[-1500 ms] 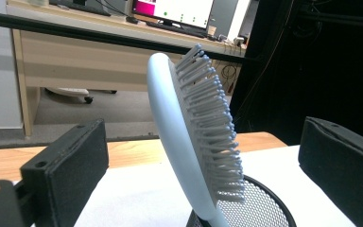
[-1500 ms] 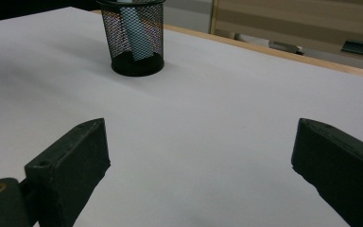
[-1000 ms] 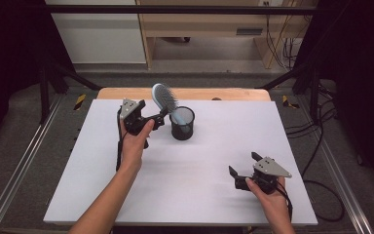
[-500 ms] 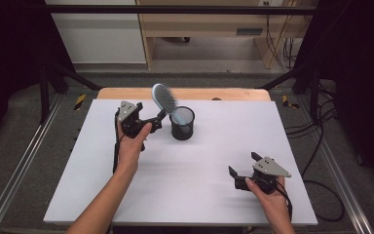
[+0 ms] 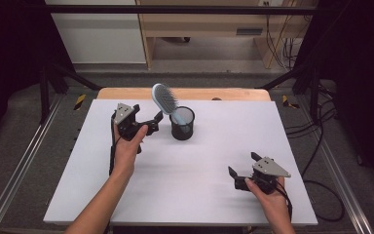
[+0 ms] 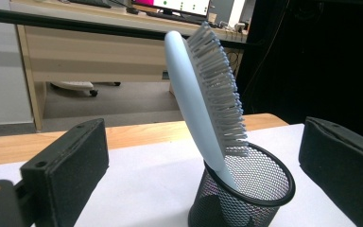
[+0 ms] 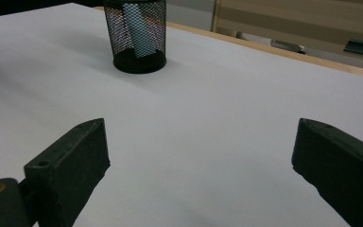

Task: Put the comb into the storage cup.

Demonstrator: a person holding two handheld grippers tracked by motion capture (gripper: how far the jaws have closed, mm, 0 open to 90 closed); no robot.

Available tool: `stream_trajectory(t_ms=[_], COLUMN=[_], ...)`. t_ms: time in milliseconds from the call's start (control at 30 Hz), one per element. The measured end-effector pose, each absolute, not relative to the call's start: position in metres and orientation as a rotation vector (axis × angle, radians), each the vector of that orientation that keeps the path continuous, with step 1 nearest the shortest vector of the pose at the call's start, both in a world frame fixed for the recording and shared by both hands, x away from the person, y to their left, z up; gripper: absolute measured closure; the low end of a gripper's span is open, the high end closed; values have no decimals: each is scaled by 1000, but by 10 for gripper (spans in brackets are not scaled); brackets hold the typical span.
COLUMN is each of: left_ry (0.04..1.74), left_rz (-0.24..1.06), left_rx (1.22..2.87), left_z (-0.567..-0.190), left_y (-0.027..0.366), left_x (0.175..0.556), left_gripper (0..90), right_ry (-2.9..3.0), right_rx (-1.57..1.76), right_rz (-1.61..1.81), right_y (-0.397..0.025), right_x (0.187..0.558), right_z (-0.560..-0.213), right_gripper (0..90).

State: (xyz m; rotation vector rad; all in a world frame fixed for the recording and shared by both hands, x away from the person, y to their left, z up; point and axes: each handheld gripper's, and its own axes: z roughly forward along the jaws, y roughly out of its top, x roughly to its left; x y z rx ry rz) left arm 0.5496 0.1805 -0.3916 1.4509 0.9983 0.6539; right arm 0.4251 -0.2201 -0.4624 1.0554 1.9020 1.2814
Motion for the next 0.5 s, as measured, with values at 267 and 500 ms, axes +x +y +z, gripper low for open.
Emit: stream_trajectory(t_ms=[267, 500], left_ry=[1003, 1005], left_rz=[677, 697], left_rx=[1448, 1471], left_z=[-387, -384], left_y=[191, 198], left_x=[545, 542], left_gripper=[23, 23], right_ry=[1906, 1920], right_rx=[1051, 1054], right_rz=[1286, 1287], right_y=[-219, -220], right_x=[425, 425], right_z=[-462, -461], right_gripper=[49, 43])
